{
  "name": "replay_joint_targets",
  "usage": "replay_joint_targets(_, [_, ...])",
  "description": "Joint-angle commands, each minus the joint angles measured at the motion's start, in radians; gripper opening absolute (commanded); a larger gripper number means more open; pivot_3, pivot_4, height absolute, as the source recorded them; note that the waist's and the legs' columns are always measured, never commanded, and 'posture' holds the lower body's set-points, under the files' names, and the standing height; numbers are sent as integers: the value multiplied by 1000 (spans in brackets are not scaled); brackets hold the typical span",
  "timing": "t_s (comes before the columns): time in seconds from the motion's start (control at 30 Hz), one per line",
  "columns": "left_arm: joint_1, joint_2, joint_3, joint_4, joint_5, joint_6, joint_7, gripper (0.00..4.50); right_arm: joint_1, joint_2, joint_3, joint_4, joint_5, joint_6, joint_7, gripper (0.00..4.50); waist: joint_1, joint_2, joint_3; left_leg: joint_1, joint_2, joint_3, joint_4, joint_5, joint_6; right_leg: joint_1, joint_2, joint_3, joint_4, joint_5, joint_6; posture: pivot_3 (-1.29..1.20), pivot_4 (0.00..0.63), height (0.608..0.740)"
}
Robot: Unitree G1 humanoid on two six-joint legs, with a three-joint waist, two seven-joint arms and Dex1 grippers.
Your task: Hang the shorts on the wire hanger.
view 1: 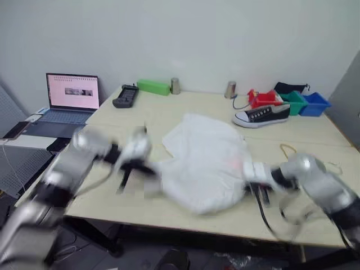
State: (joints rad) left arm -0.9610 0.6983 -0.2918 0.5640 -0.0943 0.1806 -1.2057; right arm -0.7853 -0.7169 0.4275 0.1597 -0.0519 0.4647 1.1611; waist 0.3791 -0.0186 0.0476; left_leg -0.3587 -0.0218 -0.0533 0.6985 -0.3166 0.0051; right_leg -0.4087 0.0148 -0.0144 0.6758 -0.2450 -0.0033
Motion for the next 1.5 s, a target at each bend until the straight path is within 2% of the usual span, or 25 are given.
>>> replay_joint_targets(0.03, [-439,-106,0,591,258,-253,835,54,-525,181,-109,716,-169,-299,-773,0,2,-5,2,-1,2,1,-1,1,-2,-4,0,3,1,3,-2,475,0,740])
replay_joint_targets(0.07, [-510,-118,15,659,273,-274,960,54,-616,200,-121,832,-192,-374,-939,0,7,-8,1,-7,4,2,-2,2,-6,-13,-3,7,4,5,-5,475,0,740])
replay_joint_targets(0.1, [-571,-119,15,704,302,-300,1076,54,-692,208,-152,915,-190,-437,-1078,0,14,-10,0,-17,5,1,-5,6,-26,-27,-5,6,5,11,-15,475,0,740])
replay_joint_targets(0.13, [-626,-113,14,733,329,-322,1174,54,-752,203,-159,968,-210,-496,-1194,0,21,-12,-2,-27,5,2,-4,8,-36,-37,-6,7,6,11,-15,475,0,740])
replay_joint_targets(0.2, [-705,-109,21,755,355,-380,1236,54,-804,201,-157,1001,-243,-601,-1277,0,35,-17,-6,-40,7,5,-5,3,-46,-52,-7,4,7,11,-15,467,0,740])
replay_joint_targets(0.23, [-717,-115,26,761,359,-403,1228,54,-800,208,-152,1006,-255,-648,-1279,0,35,-18,-6,-42,7,6,-5,0,-47,-54,-7,2,6,11,-15,467,0,740])
replay_joint_targets(0.33, [-679,-151,51,777,343,-410,1079,54,-733,238,-136,1011,-264,-713,-1196,0,30,-19,-11,-38,-3,8,-18,-4,-42,-50,-11,1,-1,11,-16,465,0,740])
replay_joint_targets(0.37, [-660,-161,56,780,342,-404,1022,54,-710,245,-139,1009,-259,-719,-1164,0,28,-19,-11,-38,-5,7,-22,-4,-41,-44,-9,-1,-13,10,-15,464,0,740])
replay_joint_targets(0.47, [-526,-181,39,765,347,-425,735,54,-529,263,-135,917,-204,-644,-880,0,10,-18,-11,-38,-6,9,-21,0,-35,-33,-8,-2,-32,11,-8,462,0,740])
replay_joint_targets(0.5, [-473,-182,27,753,347,-437,618,54,-444,256,-122,844,-183,-598,-760,0,2,-18,-11,-35,-7,9,-19,1,-33,-29,-8,-1,-31,11,-7,462,0,740])
replay_joint_targets(0.57, [-384,-170,8,716,347,-443,408,54,-311,230,-127,675,-159,-502,-631,0,-18,-16,-9,-28,-5,8,-18,3,-31,-20,-6,-2,-31,12,-5,459,0,740])
replay_joint_targets(0.67, [-211,-104,-32,568,327,-470,83,54,-136,170,-114,410,-158,-336,-464,0,-43,-14,-7,-25,-3,6,-16,5,-32,-18,-4,-1,-25,13,-5,450,0,740])
replay_joint_targets(0.77, [-32,-14,-27,267,257,-389,-131,54,-1,99,-81,200,-171,-220,-316,0,-78,-13,-7,-24,0,6,-12,6,-32,-24,-5,4,-10,10,-10,446,0,740])
replay_joint_targets(0.93, [100,86,-8,-56,203,-215,-283,54,98,27,-64,1,-158,-134,-178,0,-95,-12,-7,-20,6,4,-2,1,-25,-26,-3,3,6,6,-18,454,0,740])
replay_joint_targets(1.03, [167,151,-10,-212,177,-139,-353,54,131,20,-69,-70,-142,-104,-143,0,-95,-7,-6,-5,11,5,-3,0,-23,-10,3,0,4,3,-22,456,0,740])
replay_joint_targets(1.1, [219,200,-9,-316,156,-90,-393,54,139,42,-79,-85,-143,-87,-165,0,-95,-7,-7,-3,13,5,-3,0,-22,-9,5,0,5,-1,-19,456,0,740])
replay_joint_targets(1.17, [280,265,-15,-414,135,-67,-408,54,141,79,-85,-80,-144,-81,-204,0,-95,-7,-7,-3,13,4,-2,0,-22,-9,8,1,6,2,-25,458,0,740])
replay_joint_targets(1.3, [378,359,-11,-550,85,-11,-409,54,156,115,-72,-84,-156,-93,-228,0,-86,-7,-7,-5,15,3,-3,-2,-19,-12,8,2,6,2,-25,463,0,740])
replay_joint_targets(1.5, [511,433,13,-723,-6,79,-409,54,253,34,-19,-210,-145,-96,-92,0,-55,-6,-7,-5,15,3,-2,-4,-17,-11,7,2,5,2,-24,477,0,740])
